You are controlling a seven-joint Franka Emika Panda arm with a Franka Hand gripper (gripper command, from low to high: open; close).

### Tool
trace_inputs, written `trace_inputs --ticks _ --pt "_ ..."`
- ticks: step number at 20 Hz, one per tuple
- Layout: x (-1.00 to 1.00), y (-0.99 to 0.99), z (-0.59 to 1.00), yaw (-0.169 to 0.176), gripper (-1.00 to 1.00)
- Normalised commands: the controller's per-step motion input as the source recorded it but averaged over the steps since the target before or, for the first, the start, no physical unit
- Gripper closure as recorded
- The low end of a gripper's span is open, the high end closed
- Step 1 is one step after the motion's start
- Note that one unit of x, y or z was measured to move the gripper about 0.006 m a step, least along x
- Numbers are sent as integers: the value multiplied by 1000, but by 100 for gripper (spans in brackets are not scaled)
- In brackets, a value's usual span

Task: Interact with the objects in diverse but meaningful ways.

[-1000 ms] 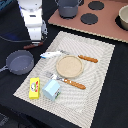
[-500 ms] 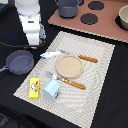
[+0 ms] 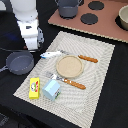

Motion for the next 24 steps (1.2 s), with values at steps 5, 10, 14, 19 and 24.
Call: trace_inputs --ticks 5,10,14,19,24 --pt "-145 0 -198 72 100" --pt "251 113 209 62 100" --pt "974 339 884 5 100" --pt "1000 194 794 -2 100" --pt "988 96 448 -20 100"
